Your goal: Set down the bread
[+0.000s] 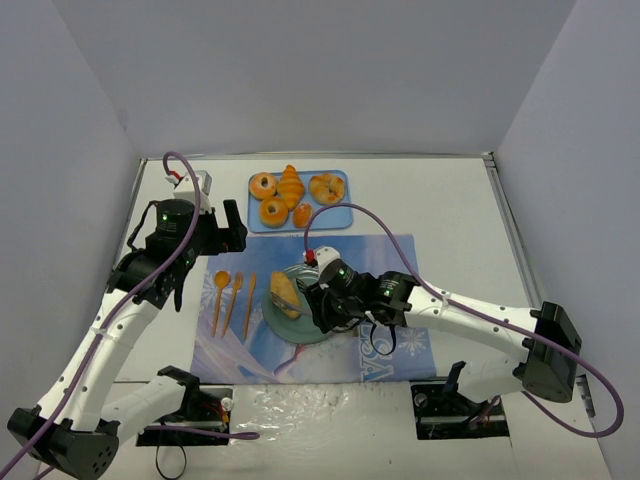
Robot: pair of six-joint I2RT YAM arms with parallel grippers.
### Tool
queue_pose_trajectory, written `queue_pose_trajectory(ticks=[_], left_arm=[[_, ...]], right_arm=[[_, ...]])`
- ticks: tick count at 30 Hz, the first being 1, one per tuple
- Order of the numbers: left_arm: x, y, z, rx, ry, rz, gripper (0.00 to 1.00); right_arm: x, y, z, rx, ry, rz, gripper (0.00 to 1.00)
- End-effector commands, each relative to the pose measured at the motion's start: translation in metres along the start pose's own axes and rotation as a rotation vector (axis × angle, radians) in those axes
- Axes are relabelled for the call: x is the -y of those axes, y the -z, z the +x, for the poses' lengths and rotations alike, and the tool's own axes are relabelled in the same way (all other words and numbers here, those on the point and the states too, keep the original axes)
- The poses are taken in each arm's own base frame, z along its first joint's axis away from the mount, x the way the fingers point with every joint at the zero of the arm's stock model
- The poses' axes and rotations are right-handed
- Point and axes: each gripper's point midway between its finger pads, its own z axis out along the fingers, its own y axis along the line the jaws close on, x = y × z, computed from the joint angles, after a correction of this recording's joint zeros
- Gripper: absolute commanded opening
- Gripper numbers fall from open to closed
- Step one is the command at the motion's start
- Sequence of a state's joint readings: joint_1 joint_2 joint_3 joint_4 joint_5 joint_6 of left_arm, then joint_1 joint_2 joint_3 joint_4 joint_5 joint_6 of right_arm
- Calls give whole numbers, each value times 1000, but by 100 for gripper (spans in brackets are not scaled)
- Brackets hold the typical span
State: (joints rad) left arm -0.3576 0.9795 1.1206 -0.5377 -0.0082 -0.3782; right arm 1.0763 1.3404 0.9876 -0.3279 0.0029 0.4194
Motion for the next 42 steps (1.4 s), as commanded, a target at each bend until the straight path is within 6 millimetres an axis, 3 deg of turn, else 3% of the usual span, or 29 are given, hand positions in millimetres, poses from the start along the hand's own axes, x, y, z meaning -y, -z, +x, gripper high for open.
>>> queue_pose_trajectory(ticks=[1,27,36,42], left_arm=[[0,1,-21,69,5,-3,97],[0,1,-21,68,5,-4,97],[0,2,-21,71,4,-5,97],[0,2,-21,70,5,-4,97]], right_arm=[[-6,21,-34,112,-7,4,50],[-4,29,-55,155,-1,42,51],[26,31,-89,223,-54,139,52],[68,29,-112,262,-124,224,53]])
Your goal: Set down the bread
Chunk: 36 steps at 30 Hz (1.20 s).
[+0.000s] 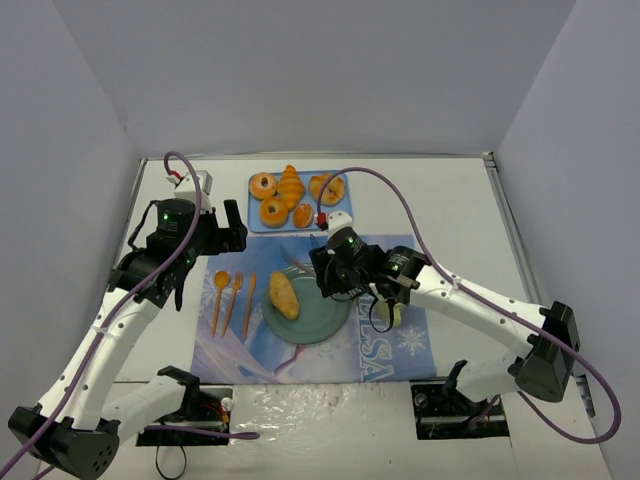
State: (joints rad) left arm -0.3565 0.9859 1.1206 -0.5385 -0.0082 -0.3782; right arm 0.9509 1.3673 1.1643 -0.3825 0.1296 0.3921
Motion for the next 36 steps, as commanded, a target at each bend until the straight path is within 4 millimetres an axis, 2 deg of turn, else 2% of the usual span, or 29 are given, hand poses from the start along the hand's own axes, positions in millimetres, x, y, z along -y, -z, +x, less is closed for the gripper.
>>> queue_pose_trajectory(ticks=[1,3,9,13,16,18,21,24,30,33,36], left_arm=[[1,4,-22,77,6,-1,97],[1,4,-22,77,6,-1,97],[2,4,-23,78,6,3,97],[2,4,-23,79,7,7,97],[3,5,-23,82,8,11,97],[3,6,-24,83,9,14,97],[4,7,-24,85,10,18,97],[4,7,-25,87,10,19,97],[4,8,-25,88,10,22,97],[4,9,-26,93,11,20,97],[4,9,-26,94,12,21,97]], right_arm=[[32,-4,-43,112,-59,86,53],[48,-5,-50,127,-85,120,53],[114,-2,-76,186,-204,214,54],[174,1,-87,210,-299,300,54],[221,1,-88,215,-368,384,54],[245,1,-86,216,-406,420,54],[293,-2,-77,211,-482,502,54],[327,-6,-71,204,-536,548,54],[368,-25,-68,186,-595,605,53],[389,-37,-60,158,-628,625,53],[398,-51,-55,135,-636,628,53]])
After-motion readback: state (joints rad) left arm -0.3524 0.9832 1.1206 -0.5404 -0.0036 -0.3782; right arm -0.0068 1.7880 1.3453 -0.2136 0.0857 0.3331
